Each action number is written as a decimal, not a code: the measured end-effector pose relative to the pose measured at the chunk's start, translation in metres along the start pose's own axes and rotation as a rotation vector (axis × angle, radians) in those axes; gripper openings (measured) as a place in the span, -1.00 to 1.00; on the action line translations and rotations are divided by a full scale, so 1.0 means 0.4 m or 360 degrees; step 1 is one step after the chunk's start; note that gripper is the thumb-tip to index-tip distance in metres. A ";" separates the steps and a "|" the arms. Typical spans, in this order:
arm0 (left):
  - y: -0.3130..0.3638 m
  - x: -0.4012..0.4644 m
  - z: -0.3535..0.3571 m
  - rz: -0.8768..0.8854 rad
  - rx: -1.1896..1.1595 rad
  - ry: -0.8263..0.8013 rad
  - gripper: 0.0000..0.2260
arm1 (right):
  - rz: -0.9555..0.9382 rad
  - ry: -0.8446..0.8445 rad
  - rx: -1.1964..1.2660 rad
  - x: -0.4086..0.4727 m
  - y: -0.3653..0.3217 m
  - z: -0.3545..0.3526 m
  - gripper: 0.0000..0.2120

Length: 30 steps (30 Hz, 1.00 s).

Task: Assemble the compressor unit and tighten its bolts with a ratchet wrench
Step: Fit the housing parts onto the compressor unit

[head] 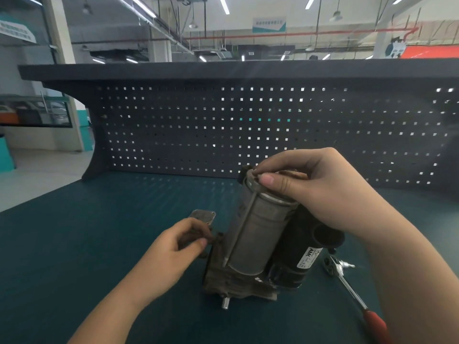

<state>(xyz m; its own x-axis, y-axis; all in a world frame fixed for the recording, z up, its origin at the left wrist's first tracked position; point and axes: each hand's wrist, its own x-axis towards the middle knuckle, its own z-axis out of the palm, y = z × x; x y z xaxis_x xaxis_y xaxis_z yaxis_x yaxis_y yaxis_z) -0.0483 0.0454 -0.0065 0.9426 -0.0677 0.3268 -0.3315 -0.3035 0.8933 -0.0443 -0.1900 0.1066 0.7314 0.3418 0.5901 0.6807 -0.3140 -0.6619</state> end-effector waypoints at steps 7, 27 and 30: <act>-0.017 -0.016 0.079 0.0175 -0.0072 0.0064 -0.43 | 0.0054 0.0181 0.0135 0.000 0.007 0.035 -0.77; 0.259 0.133 0.102 0.0855 0.0269 -0.0093 -0.33 | 0.0533 0.0584 0.0253 0.018 0.115 -0.126 -0.87; 0.255 0.129 0.096 0.0772 0.0397 -0.0082 -0.35 | 0.0550 0.0290 0.0260 0.018 0.130 -0.106 -0.84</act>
<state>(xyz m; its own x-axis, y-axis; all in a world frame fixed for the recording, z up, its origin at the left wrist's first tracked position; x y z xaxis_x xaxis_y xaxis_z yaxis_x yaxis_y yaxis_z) -0.0318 -0.0254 0.0897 0.6865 -0.3005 0.6621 -0.7155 -0.4417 0.5413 -0.0018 -0.2415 0.0961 0.9208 0.0745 0.3830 0.3895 -0.2330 -0.8911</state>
